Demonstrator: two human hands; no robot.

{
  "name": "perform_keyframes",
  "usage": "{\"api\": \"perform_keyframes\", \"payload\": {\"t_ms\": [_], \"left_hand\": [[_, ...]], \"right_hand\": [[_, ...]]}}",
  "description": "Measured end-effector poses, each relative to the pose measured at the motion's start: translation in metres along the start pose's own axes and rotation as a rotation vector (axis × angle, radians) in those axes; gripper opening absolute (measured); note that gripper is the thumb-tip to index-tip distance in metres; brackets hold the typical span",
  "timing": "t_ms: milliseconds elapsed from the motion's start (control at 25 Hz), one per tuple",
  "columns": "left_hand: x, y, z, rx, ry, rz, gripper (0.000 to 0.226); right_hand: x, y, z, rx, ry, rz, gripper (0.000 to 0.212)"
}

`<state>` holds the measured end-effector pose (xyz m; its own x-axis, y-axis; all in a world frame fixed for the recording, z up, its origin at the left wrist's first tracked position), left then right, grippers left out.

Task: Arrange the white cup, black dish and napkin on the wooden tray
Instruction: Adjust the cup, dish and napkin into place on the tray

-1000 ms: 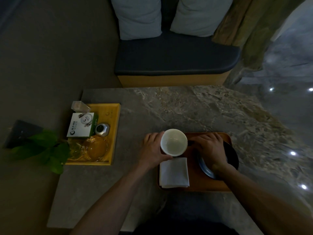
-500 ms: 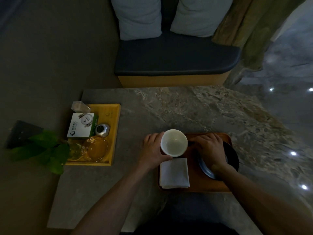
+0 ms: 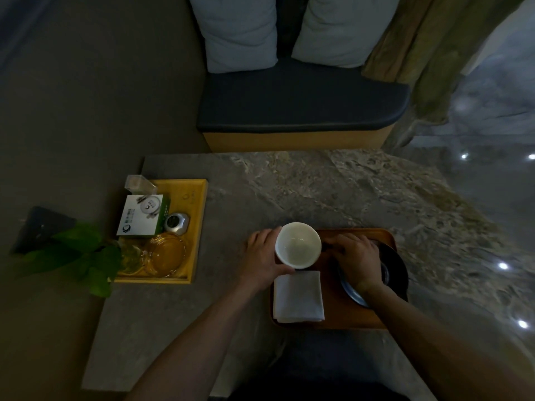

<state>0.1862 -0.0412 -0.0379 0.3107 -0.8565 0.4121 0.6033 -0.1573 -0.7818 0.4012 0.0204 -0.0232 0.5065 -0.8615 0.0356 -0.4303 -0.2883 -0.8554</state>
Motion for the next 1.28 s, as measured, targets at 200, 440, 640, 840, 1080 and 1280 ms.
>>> {"api": "perform_keyframes", "payload": {"t_ms": [200,440,640,840,1080,1280], "left_hand": [[-0.001,-0.001,-0.001,-0.033,0.001,0.026,0.102],[0.000,0.003,-0.006,-0.042,-0.019,0.017,0.105],[0.016,0.015,-0.028,-0.025,-0.139,-0.007,0.119],[0.050,0.042,-0.061,-0.042,-0.249,-0.060,0.107],[0.096,0.058,-0.062,0.030,-0.173,0.011,0.083],[0.118,0.069,-0.034,0.099,-0.045,0.072,0.067]], "right_hand": [[-0.003,0.000,0.003,-0.018,0.020,0.002,0.019],[-0.003,0.004,0.004,-0.094,0.033,0.010,0.021],[0.021,0.012,0.014,-0.144,0.145,0.009,0.064],[0.074,0.027,0.023,0.065,0.092,-0.075,0.056],[0.123,0.021,0.021,0.188,0.028,-0.119,0.050],[0.141,-0.002,0.038,0.190,0.037,-0.096,0.048]]}}
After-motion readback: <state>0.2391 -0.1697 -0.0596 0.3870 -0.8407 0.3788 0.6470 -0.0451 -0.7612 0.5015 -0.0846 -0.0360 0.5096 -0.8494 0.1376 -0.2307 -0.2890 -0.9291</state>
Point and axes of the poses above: each hand's wrist, its own x-axis away from the middle knuckle, its own y-axis out of the palm, z = x × y, the point moved 5 cm from there along -x, towards the middle knuckle, and after that the axes turned 15 degrees about -y, right-handed, at the moved point
